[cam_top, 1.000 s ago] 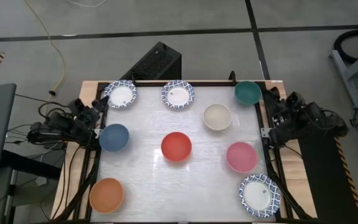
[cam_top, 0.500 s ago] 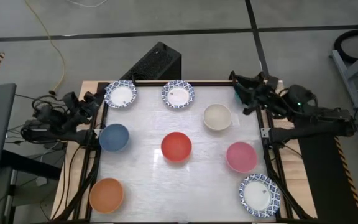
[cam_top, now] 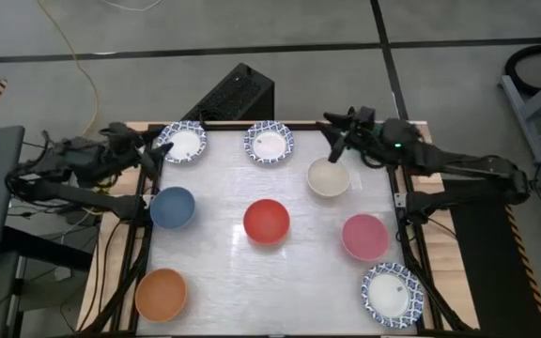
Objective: Nest bowls inside each other
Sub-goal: Stack the top right white patterned bowl on top of the left white patterned bowl
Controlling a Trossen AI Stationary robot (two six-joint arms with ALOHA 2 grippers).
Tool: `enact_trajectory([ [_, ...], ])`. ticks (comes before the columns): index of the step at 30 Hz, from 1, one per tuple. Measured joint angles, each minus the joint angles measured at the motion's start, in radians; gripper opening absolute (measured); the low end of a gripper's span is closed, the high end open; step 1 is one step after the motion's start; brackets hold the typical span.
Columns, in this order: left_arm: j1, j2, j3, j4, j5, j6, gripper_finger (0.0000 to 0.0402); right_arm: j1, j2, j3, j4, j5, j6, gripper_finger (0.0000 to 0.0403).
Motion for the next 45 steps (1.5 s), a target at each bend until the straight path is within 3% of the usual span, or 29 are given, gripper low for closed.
enact_trajectory([
  [4,0.041,0.106,0.047,-0.142,-0.013,-0.042,0.0269,0.003,0.051,0.000,-0.001,-0.005,0.000,0.0210],
  [12,0.291,0.267,0.047,-0.321,0.223,-0.067,0.0269,-0.007,0.093,0.000,-0.002,-0.042,-0.003,0.0210],
  [19,0.584,0.393,0.029,-0.288,0.389,0.097,0.0269,-0.019,0.103,0.000,0.001,-0.058,-0.005,0.0210],
  [25,0.813,0.499,-0.041,-0.145,0.664,0.251,0.0269,-0.016,0.128,0.000,-0.003,-0.057,-0.075,0.0210],
  [28,0.883,0.561,-0.057,-0.132,0.659,0.305,0.0269,-0.015,0.147,0.000,-0.002,-0.058,-0.099,0.0210],
  [33,0.952,0.661,-0.060,-0.130,0.545,0.312,0.0269,-0.016,0.185,0.000,0.001,-0.058,-0.101,0.0210],
  [41,0.972,0.783,-0.061,-0.086,0.677,0.255,0.0256,-0.024,0.198,0.000,-0.002,-0.058,-0.114,0.0210],
  [45,0.952,0.801,-0.061,-0.088,0.761,0.243,0.0246,-0.025,0.233,0.001,-0.003,-0.057,-0.226,0.0210],
])
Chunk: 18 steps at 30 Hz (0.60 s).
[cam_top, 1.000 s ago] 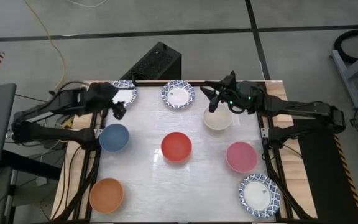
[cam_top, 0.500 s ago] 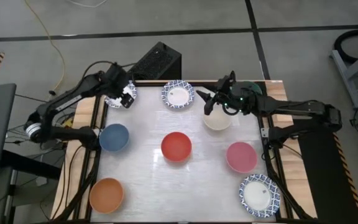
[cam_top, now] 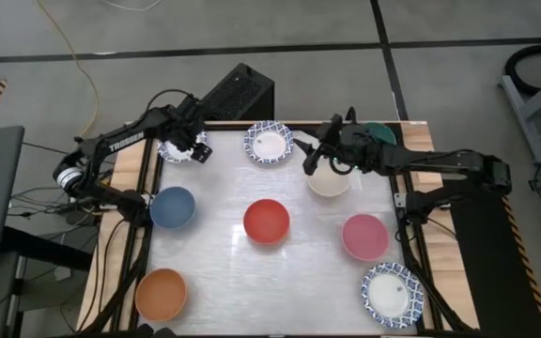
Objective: Nest bowls inside each other
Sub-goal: Stack the top right white patterned bowl on top of the left white patterned bowl
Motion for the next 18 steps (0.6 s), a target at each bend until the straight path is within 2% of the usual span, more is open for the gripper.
enact_trajectory([
  [3,-0.010,-0.010,0.000,-0.001,0.013,-0.001,0.0245,-0.001,0.069,0.030,-0.029,0.000,-0.058,0.0210],
  [6,-0.011,-0.043,0.000,-0.001,0.012,-0.012,0.0244,-0.008,0.166,0.125,-0.083,-0.016,-0.116,0.0210],
  [13,-0.011,-0.160,0.000,-0.002,0.039,-0.049,0.0244,-0.014,0.438,0.407,-0.402,-0.071,-0.252,0.0210],
  [18,-0.011,-0.260,0.000,-0.001,0.099,-0.076,0.0244,-0.018,0.565,0.522,-0.497,-0.111,-0.320,0.0210],
])
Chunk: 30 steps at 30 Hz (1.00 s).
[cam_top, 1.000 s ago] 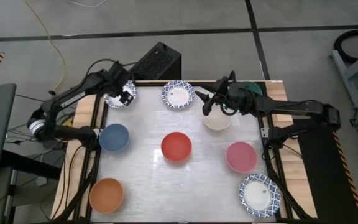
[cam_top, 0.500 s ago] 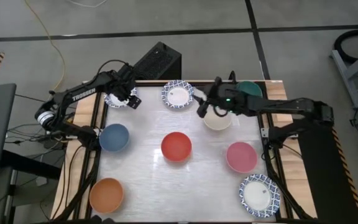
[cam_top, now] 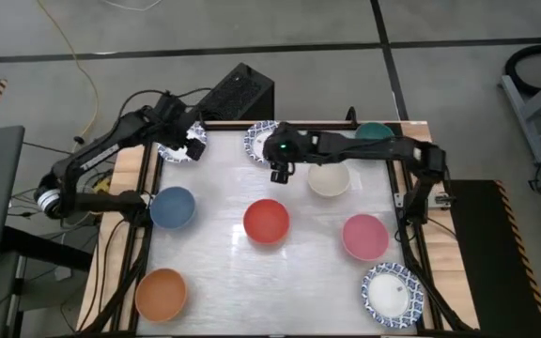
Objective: Nest bowls inside each other
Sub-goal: Stack the top right white patterned bowl on top of the left white patterned bowl
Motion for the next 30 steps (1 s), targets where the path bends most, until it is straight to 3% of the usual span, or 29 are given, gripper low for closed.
enact_trajectory([
  [10,0.000,-0.140,0.000,0.000,0.113,-0.045,0.0244,-0.017,0.127,0.026,-0.049,-0.030,-0.090,0.0210],
  [16,0.000,-0.175,0.000,0.000,0.113,-0.061,0.0244,-0.042,0.193,0.026,-0.083,-0.041,-0.131,0.0210],
  [26,0.000,-0.178,0.000,0.000,0.117,-0.082,0.0244,-0.062,0.280,0.025,-0.086,0.113,-0.158,0.0207],
  [30,0.000,-0.178,0.000,0.000,0.136,-0.087,0.0244,-0.058,0.275,0.026,-0.068,0.168,-0.157,0.0174],
])
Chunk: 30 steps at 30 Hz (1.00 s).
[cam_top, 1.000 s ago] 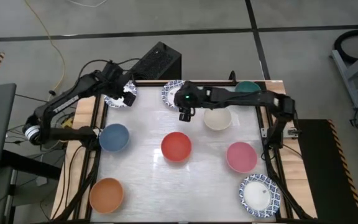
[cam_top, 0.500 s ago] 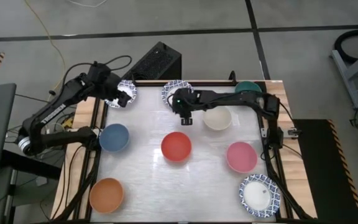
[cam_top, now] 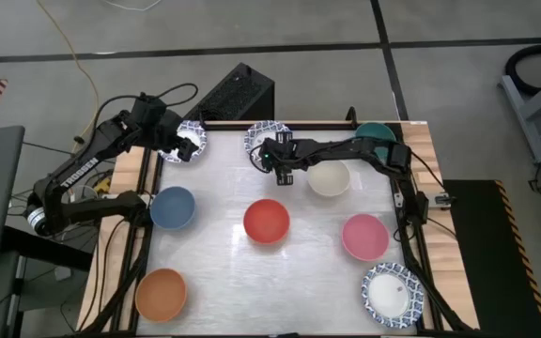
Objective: Nest bowls inside each other
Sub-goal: Stack the top right white patterned bowl on top of the left white patterned bowl
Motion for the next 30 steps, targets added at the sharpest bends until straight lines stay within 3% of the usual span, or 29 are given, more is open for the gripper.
enact_trajectory([
  [8,0.000,0.000,0.000,0.001,0.012,-0.024,0.0244,0.006,-0.004,0.000,-0.022,-0.002,0.000,0.0017],
  [16,0.003,0.000,-0.018,0.095,0.096,-0.063,0.0244,0.045,-0.004,0.062,-0.037,-0.010,0.006,0.0006],
  [22,0.065,0.006,-0.156,0.309,0.329,-0.165,0.0244,0.090,-0.011,0.188,-0.036,-0.011,-0.069,0.0006],
  [30,0.195,0.013,-0.332,0.559,0.485,-0.433,0.0244,0.131,-0.011,0.316,-0.039,0.022,-0.161,0.0005],
])
